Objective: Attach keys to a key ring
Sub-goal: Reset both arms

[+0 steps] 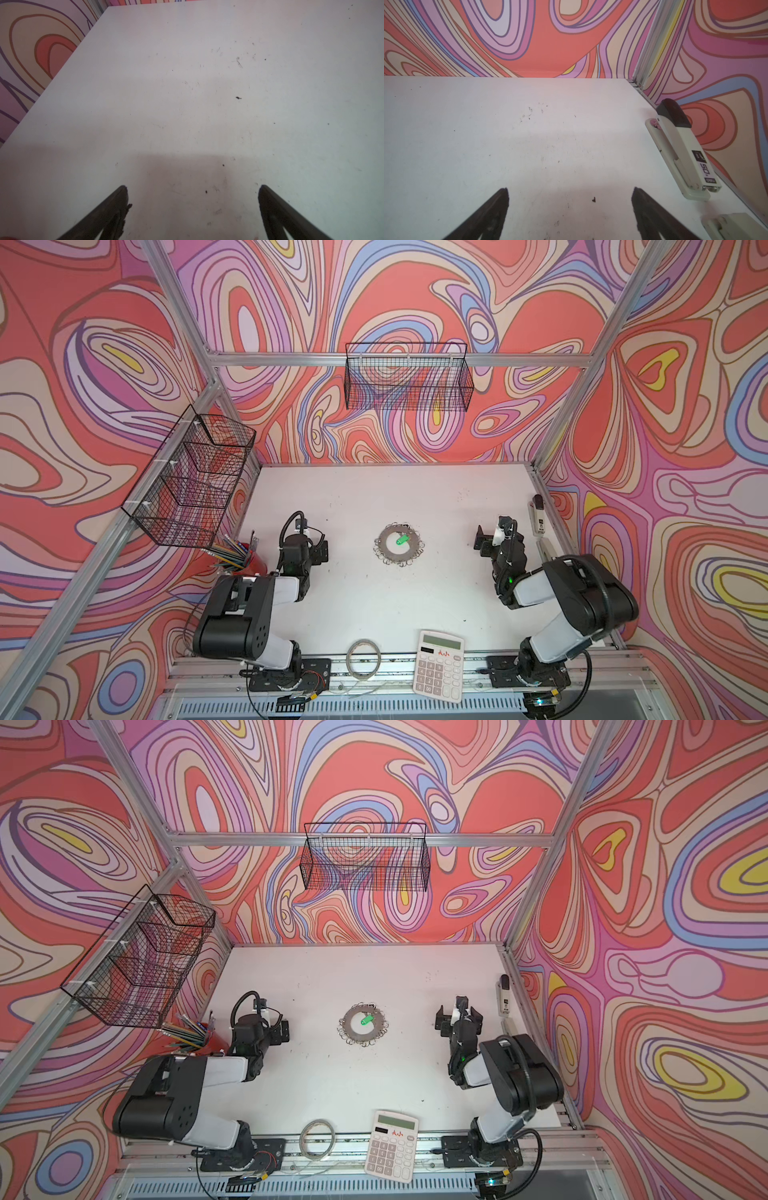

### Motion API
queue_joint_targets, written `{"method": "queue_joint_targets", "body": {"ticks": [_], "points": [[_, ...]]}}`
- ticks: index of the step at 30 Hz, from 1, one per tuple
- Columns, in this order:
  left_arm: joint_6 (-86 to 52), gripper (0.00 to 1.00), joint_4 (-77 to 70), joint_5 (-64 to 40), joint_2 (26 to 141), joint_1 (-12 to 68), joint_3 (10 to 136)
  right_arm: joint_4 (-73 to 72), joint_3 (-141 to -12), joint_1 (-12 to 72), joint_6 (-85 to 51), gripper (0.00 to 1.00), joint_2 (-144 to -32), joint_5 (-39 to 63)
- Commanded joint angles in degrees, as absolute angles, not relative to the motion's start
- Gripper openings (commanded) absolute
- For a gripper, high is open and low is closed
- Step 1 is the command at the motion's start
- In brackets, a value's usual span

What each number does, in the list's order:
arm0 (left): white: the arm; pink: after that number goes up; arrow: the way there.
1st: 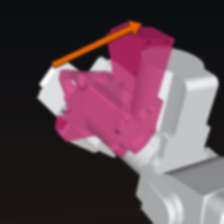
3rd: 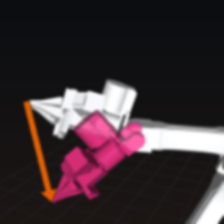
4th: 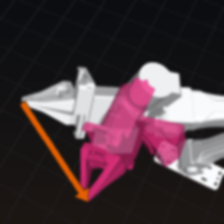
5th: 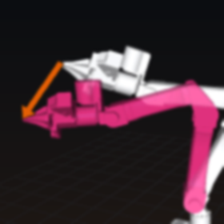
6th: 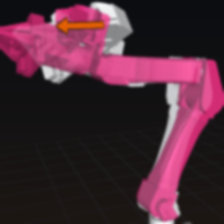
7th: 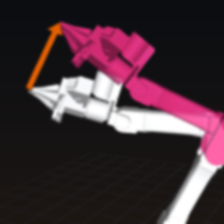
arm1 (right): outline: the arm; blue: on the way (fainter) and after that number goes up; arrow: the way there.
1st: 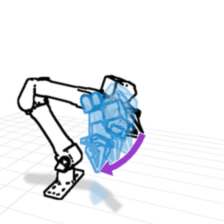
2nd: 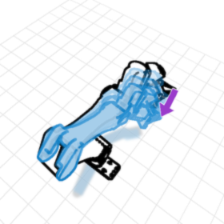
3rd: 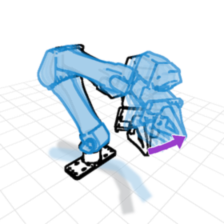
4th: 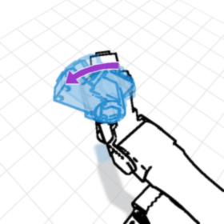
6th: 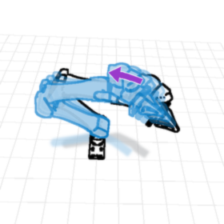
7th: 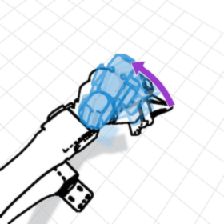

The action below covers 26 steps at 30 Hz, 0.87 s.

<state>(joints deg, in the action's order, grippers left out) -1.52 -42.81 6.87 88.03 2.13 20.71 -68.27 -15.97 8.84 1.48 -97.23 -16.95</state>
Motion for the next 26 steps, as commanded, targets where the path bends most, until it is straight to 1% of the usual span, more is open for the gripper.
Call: {"method": "queue_joint_targets", "body": {"ticks": [1,2,4,5,6,8,10,12,15,26], "points": [[-1.23,1.00,-52.79,5.51,87.78,1.43,20.10,-74.43,-17.53,7.62,2.11,0.98,-98.05,-15.06],[-1.12,1.00,-55.57,6.12,89.28,1.24,20.23,-71.77,-19.08,6.52,1.61,0.98,-98.27,-12.71],[-2.04,1.00,-47.47,6.42,87.61,1.24,22.66,-64.36,-22.50,3.35,-0.60,0.98,-98.04,-7.78],[-1.64,1.00,-49.33,6.54,88.34,1.30,22.04,-63.78,-22.90,2.59,-1.55,0.98,-98.41,-7.28],[-1.36,1.00,-52.99,6.54,89.29,1.29,21.37,-63.91,-22.77,2.55,-1.54,0.98,-98.13,-7.29],[-1.76,1.00,-48.52,6.40,87.83,1.28,22.31,-64.32,-22.66,2.55,-1.52,0.98,-98.14,-7.29],[-1.41,1.00,-52.55,6.55,88.92,1.30,21.23,-64.81,-22.33,2.54,-1.14,0.98,-97.93,-7.80],[-1.85,1.00,-50.13,6.53,87.85,1.32,21.64,-64.77,-22.33,2.51,-1.11,0.98,-97.91,-7.82],[-1.65,1.00,-52.09,6.51,88.46,1.32,21.24,-64.69,-22.32,2.52,-1.05,0.98,-97.91,-7.80],[-1.54,1.00,-51.55,6.86,88.42,1.60,21.44,-64.33,-22.52,2.64,-1.00,0.98,-97.92,-7.75]]}}
